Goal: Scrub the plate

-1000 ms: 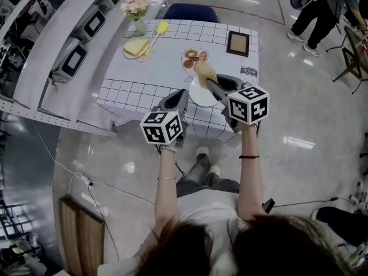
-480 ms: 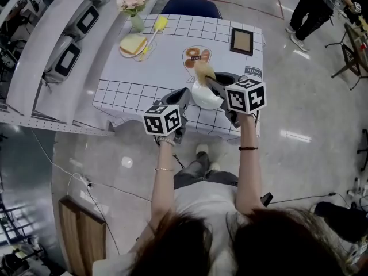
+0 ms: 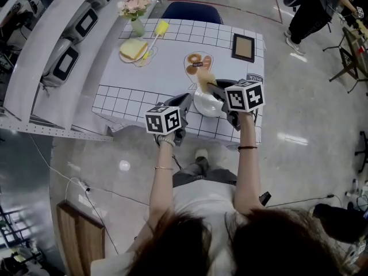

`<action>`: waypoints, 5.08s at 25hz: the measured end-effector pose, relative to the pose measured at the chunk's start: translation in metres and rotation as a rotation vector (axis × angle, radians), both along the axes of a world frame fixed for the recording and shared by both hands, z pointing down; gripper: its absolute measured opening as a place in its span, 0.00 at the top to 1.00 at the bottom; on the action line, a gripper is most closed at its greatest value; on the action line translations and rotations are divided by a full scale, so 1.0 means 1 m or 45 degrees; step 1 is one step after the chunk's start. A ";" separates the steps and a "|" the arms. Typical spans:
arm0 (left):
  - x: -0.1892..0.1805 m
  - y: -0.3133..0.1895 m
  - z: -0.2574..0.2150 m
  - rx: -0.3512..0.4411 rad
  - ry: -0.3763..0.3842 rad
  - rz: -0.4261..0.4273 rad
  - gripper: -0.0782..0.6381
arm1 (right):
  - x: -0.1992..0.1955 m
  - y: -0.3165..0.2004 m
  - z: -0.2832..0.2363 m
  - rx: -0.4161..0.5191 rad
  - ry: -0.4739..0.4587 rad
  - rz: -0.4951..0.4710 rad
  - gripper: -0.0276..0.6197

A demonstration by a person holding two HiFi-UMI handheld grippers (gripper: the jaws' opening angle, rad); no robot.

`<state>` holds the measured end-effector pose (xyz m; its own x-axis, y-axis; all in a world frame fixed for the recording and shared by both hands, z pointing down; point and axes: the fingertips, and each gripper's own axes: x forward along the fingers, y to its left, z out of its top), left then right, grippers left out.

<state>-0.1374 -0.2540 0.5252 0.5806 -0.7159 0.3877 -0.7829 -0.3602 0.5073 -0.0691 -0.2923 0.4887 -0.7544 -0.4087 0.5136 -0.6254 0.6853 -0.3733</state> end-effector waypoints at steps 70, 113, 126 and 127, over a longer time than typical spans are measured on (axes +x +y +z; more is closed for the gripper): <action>0.019 -0.003 0.045 -0.236 0.082 -0.123 0.88 | -0.002 -0.019 0.090 -0.478 0.117 -0.149 0.83; 0.053 -0.006 0.041 -0.220 0.075 0.028 0.88 | 0.068 -0.016 0.085 -0.552 0.123 0.031 0.83; 0.060 0.005 0.044 -0.228 0.076 0.028 0.88 | 0.076 0.001 0.083 -0.541 0.168 -0.021 0.83; 0.060 0.007 0.044 -0.229 0.075 0.028 0.88 | 0.076 0.002 0.083 -0.539 0.171 -0.024 0.83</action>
